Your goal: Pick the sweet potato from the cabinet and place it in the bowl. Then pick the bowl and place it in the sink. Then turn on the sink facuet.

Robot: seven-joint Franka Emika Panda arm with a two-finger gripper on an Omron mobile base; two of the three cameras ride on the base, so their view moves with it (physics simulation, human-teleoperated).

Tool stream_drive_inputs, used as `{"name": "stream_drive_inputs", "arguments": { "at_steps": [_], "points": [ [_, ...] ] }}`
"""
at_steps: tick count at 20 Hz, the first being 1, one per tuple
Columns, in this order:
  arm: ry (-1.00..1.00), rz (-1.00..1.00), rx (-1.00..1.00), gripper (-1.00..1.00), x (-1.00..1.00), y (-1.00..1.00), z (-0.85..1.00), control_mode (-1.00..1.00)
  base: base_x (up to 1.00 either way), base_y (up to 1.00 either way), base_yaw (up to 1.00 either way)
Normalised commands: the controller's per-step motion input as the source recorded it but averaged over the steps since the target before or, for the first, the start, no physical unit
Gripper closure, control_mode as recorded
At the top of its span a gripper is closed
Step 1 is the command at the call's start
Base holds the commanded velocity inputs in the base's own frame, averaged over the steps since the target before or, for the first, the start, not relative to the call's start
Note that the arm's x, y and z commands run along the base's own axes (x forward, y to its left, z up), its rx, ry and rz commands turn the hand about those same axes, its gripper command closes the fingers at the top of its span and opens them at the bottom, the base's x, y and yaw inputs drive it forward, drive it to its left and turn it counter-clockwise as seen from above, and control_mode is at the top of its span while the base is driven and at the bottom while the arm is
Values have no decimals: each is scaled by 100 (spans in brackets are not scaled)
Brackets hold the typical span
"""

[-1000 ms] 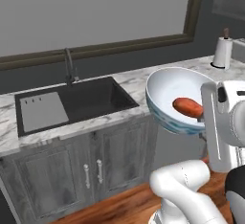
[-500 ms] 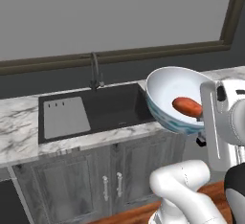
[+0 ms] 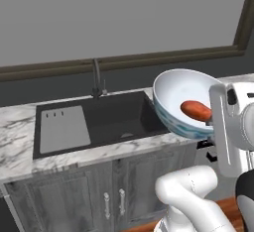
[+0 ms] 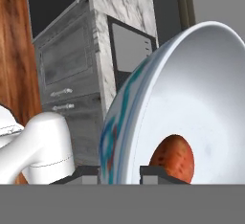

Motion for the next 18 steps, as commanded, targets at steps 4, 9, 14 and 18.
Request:
{"name": "stream_drive_inputs", "arguments": {
  "at_steps": [4,9,14,18],
  "points": [
    [0,0,0,100,0,0,0,100,40,-24,0],
    [0,0,0,100,0,0,0,100,69,-1,1],
    [0,0,0,100,0,0,0,100,46,-22,5],
    [0,0,0,100,0,0,0,100,17,-48,7]
  ]
}}
